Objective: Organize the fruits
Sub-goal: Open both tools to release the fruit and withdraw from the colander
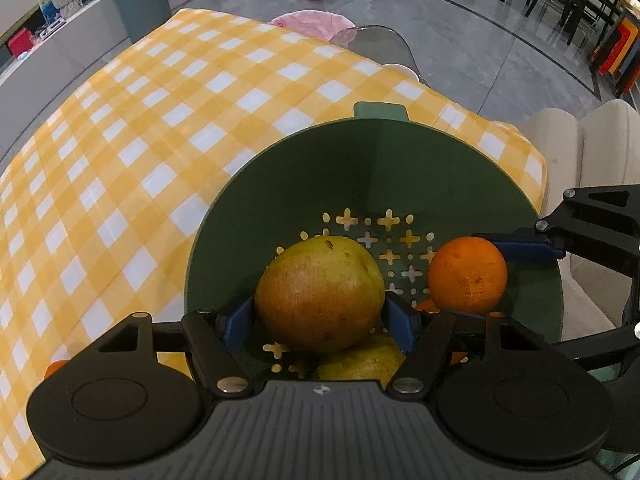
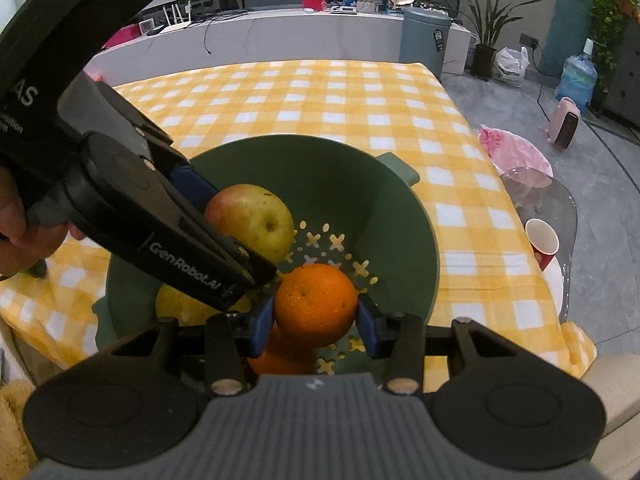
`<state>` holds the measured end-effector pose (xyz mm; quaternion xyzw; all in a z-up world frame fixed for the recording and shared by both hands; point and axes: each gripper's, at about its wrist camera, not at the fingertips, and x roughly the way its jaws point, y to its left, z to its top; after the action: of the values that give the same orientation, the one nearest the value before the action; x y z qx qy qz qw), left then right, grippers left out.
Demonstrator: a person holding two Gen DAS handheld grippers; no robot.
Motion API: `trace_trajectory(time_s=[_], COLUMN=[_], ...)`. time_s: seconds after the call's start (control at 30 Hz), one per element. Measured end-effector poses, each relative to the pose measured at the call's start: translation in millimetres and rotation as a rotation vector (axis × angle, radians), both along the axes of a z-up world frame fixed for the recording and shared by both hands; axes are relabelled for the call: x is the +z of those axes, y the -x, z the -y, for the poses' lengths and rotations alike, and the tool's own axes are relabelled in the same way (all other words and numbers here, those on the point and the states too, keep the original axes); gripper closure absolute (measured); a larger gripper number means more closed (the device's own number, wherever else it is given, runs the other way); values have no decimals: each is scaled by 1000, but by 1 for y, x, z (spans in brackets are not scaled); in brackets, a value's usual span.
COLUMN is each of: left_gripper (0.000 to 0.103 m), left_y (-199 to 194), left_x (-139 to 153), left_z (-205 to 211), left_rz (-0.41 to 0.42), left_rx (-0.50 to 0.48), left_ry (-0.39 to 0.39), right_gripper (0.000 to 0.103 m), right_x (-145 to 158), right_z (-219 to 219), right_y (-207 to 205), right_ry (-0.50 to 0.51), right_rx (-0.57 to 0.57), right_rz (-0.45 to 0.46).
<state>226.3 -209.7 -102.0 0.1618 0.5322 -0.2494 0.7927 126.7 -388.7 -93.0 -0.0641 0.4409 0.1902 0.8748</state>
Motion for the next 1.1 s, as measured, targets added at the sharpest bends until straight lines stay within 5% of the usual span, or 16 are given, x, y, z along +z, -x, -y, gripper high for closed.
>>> trace_trajectory(time_s=[0.53,0.83,1.1], left_gripper=[18,18,18], left_y=[26,51,59], left_x=[48,69,66], left_z=[-41,-79,-112], left_rz=[87,213,233], left_rx=[60,153,214], left_ry=[172,88,26], right_gripper=[61,61,61], right_x=[-1,3,-12], right_z=[-6,-11,-21], right_y=[-3,-20,-33], right_ry=[22,9,82], right_rx=[3,-32,-41], right_rz=[-19,-6,-46])
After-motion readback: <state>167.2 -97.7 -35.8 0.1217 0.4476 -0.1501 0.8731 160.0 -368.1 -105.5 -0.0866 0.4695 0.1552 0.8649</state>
